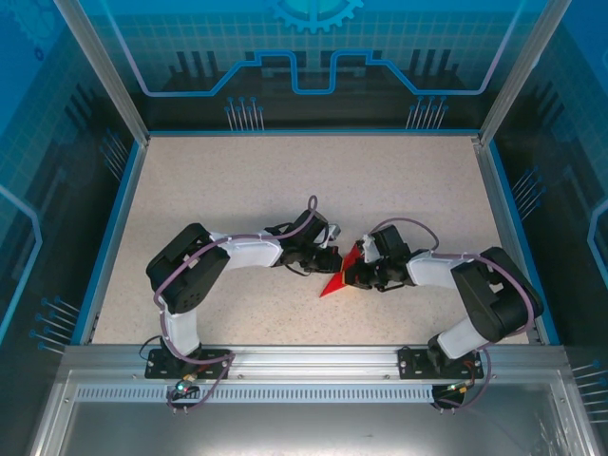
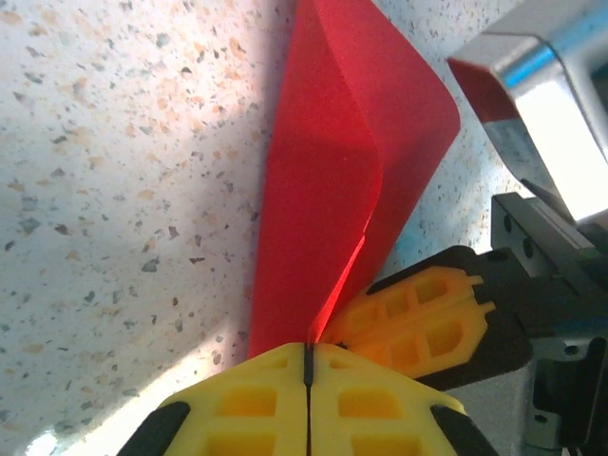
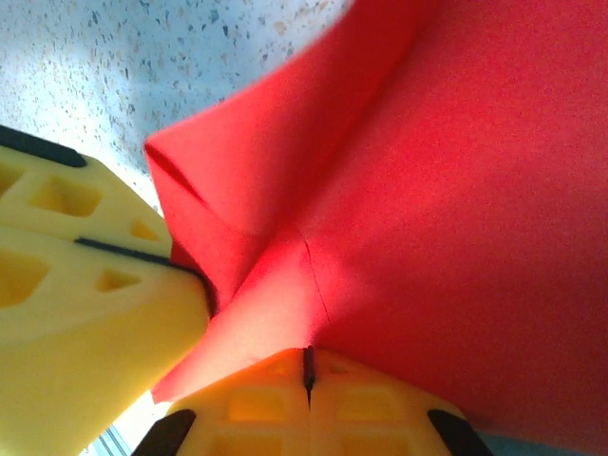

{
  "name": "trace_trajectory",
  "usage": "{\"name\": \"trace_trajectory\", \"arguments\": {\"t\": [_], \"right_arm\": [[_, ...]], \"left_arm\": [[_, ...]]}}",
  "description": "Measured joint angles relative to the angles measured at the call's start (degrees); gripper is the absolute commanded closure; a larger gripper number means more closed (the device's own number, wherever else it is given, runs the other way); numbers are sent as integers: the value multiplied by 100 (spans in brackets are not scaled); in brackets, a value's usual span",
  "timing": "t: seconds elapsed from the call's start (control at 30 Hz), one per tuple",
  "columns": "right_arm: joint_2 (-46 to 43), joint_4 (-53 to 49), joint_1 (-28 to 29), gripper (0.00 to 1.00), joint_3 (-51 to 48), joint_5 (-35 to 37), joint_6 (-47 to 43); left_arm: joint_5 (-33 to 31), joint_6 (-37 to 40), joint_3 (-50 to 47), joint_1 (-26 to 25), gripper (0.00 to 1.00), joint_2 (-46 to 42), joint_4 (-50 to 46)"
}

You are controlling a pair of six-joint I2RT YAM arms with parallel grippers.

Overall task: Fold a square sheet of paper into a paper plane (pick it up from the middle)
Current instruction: Fold the wing for the fifth time at the center of the table.

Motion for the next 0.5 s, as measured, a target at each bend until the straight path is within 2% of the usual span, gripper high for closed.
{"name": "trace_trajectory", "arguments": {"t": [0.5], "right_arm": [[-260, 273, -160, 100, -348, -24, 24]], "left_arm": [[-35, -321, -232, 0, 93, 2, 358]]}}
